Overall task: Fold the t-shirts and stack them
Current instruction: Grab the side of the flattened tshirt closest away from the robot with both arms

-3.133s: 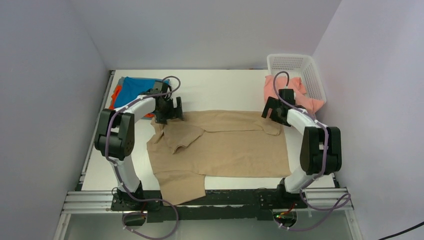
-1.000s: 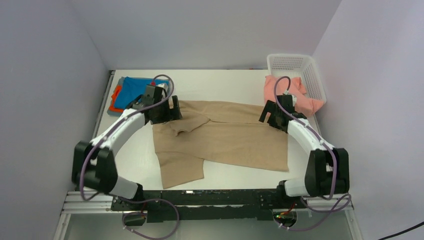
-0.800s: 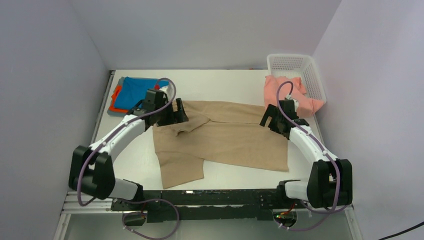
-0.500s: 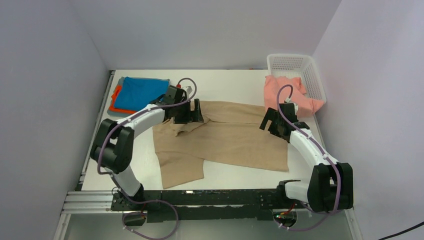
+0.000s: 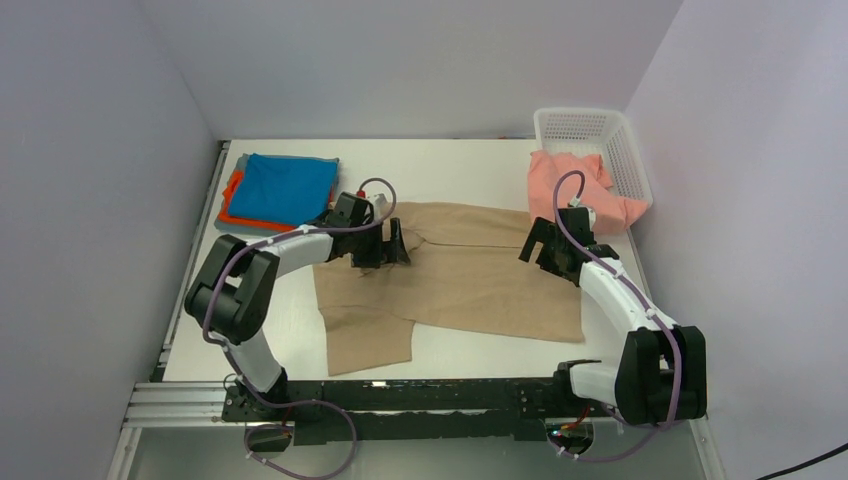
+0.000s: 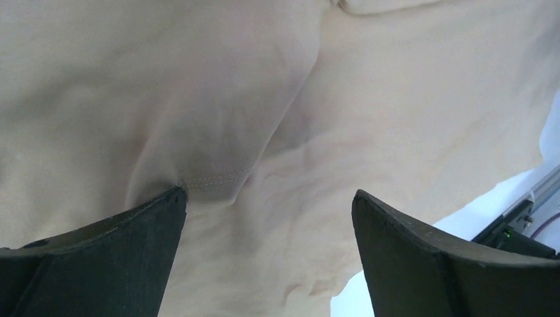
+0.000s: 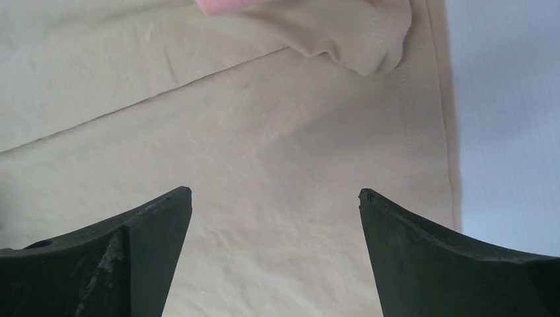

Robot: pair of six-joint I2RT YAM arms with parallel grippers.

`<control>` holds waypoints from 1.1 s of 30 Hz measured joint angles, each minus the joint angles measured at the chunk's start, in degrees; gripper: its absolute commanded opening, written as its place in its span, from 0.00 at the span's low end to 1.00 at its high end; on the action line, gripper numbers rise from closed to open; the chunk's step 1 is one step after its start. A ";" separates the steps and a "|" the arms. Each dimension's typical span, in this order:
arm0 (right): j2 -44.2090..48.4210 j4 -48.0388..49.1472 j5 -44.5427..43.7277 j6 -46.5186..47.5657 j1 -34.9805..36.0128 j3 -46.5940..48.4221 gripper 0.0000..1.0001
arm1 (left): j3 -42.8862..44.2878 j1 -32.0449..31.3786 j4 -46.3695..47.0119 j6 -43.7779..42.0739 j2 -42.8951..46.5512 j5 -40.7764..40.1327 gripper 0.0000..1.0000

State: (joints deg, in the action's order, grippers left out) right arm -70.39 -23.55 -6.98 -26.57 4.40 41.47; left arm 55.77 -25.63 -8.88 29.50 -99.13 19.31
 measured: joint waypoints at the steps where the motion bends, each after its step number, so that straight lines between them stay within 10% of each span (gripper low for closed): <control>1: 0.00 0.00 0.00 0.00 -0.02 0.00 1.00 | -0.09 -0.39 0.35 0.09 0.00 0.59 0.99; 9: 2.36 -1.14 -1.68 -0.42 0.00 0.02 1.00 | 0.92 -2.99 -7.15 0.17 3.52 -3.65 0.99; 24: 12.37 -7.52 -9.68 -7.13 -0.52 -1.46 1.00 | -20.50 -19.17 -35.65 15.63 46.34 -20.76 0.99; 33: 12.85 -7.72 -9.64 -8.90 -0.61 -4.48 1.00 | -27.32 -25.77 -37.97 24.68 44.09 -22.71 0.67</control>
State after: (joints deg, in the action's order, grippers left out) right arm -57.54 -31.27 -16.62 -35.46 3.79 36.99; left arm 28.45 -51.40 -46.85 54.17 -55.05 -3.40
